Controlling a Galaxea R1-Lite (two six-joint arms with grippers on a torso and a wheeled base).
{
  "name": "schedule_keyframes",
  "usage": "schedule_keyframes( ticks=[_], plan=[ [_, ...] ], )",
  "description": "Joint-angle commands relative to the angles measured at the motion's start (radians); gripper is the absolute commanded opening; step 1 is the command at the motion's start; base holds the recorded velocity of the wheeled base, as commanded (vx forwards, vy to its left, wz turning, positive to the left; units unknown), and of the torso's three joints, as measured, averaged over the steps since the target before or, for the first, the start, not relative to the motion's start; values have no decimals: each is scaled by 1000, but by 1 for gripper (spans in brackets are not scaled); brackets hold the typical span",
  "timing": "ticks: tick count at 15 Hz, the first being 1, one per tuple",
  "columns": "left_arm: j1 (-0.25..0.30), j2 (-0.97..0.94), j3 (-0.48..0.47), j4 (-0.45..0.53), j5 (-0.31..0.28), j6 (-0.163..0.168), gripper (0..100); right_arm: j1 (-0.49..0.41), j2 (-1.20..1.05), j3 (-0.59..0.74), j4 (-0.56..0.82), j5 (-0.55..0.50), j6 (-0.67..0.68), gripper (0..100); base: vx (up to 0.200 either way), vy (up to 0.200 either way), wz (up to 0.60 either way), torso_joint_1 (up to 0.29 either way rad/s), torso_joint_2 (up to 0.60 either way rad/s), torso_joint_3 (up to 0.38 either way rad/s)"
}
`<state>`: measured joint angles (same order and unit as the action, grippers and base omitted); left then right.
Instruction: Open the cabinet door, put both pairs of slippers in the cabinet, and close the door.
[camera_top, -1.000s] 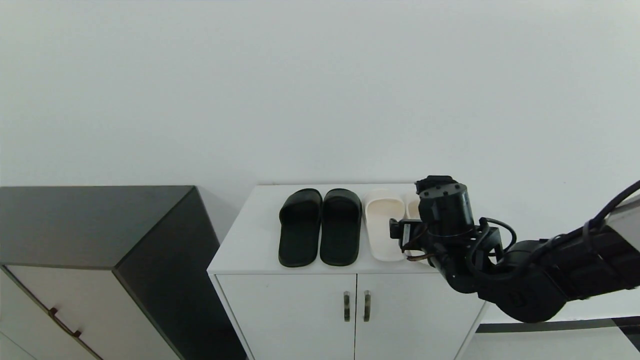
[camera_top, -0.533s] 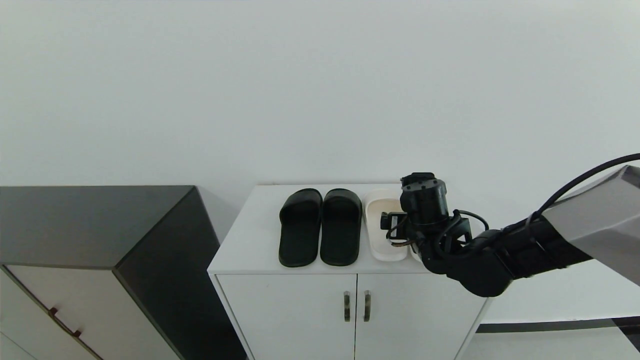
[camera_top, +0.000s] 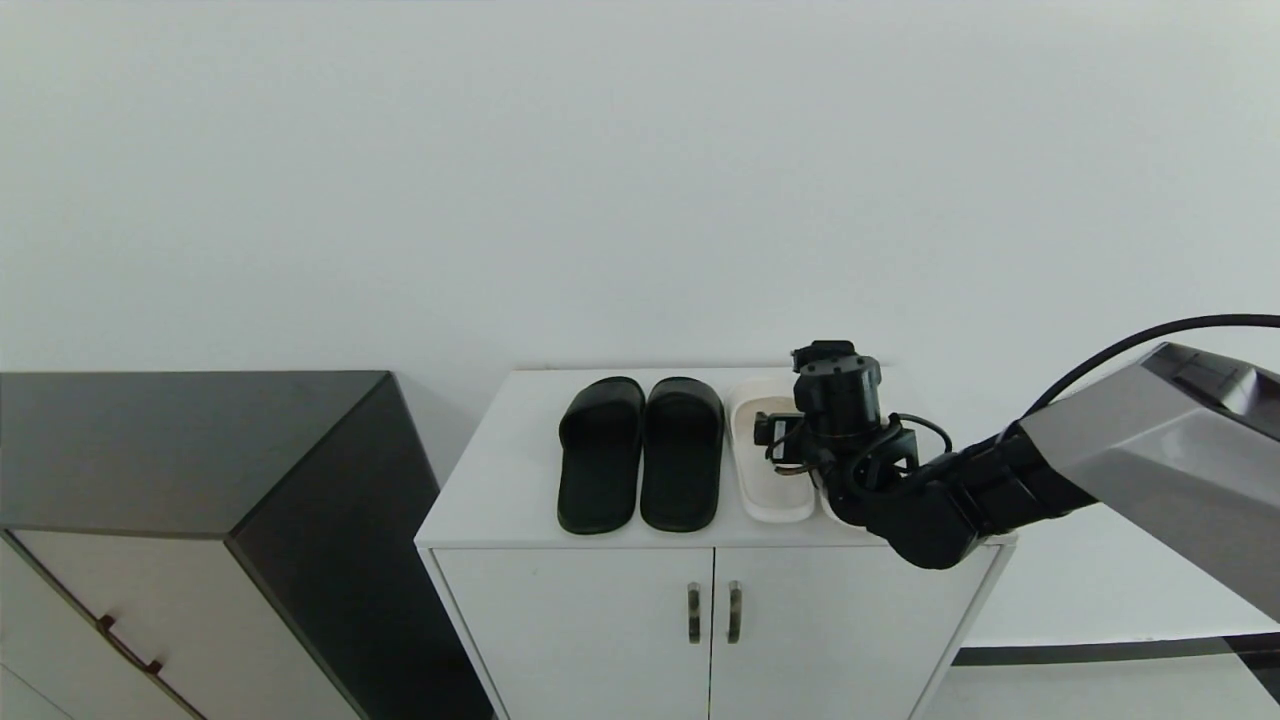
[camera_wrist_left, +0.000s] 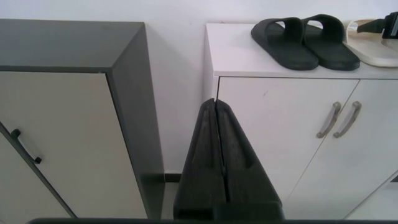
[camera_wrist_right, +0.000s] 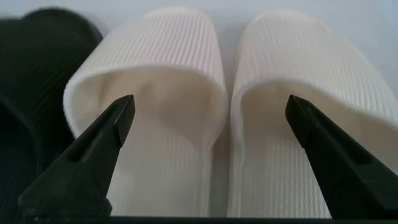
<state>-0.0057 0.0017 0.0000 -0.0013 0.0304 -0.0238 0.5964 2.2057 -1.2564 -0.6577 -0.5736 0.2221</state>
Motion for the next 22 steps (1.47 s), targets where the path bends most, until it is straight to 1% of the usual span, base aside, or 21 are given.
schedule_keyframes(
  ticks=[1, 2, 7, 8, 12, 15, 17, 19, 22],
  plan=[
    [0, 0, 0, 0, 0, -1, 0, -18, 31, -11, -42, 3, -29, 100, 0, 0, 0, 0, 0, 0],
    [1, 0, 0, 0, 0, -1, 0, -27, 45, -12, -73, 14, -52, 100, 0, 0, 0, 0, 0, 0],
    [0, 0, 0, 0, 0, -1, 0, -46, 65, -28, -80, 23, -53, 100, 0, 0, 0, 0, 0, 0],
    [0, 0, 0, 0, 0, -1, 0, -46, 65, -28, -82, 23, -53, 0, 0, 0, 0, 0, 0, 0],
    [0, 0, 0, 0, 3, -2, 0, -41, 51, -23, -82, 15, -63, 0, 0, 0, 0, 0, 0, 0],
    [0, 0, 0, 0, 3, -2, 0, -32, -14, 17, -82, 14, -63, 0, 0, 0, 0, 0, 0, 0],
    [0, 0, 0, 0, 5, -2, 0, -17, -75, 71, -82, 12, -72, 0, 0, 0, 0, 0, 0, 0],
    [0, 0, 0, -2, 5, -2, 0, 6, -184, 169, -86, 12, -104, 0, 0, 0, 0, 0, 0, 0],
    [0, 0, 0, -2, 5, -2, 0, 80, -342, 279, -80, 14, -106, 0, 0, 0, 0, 0, 0, 0]
  ],
)
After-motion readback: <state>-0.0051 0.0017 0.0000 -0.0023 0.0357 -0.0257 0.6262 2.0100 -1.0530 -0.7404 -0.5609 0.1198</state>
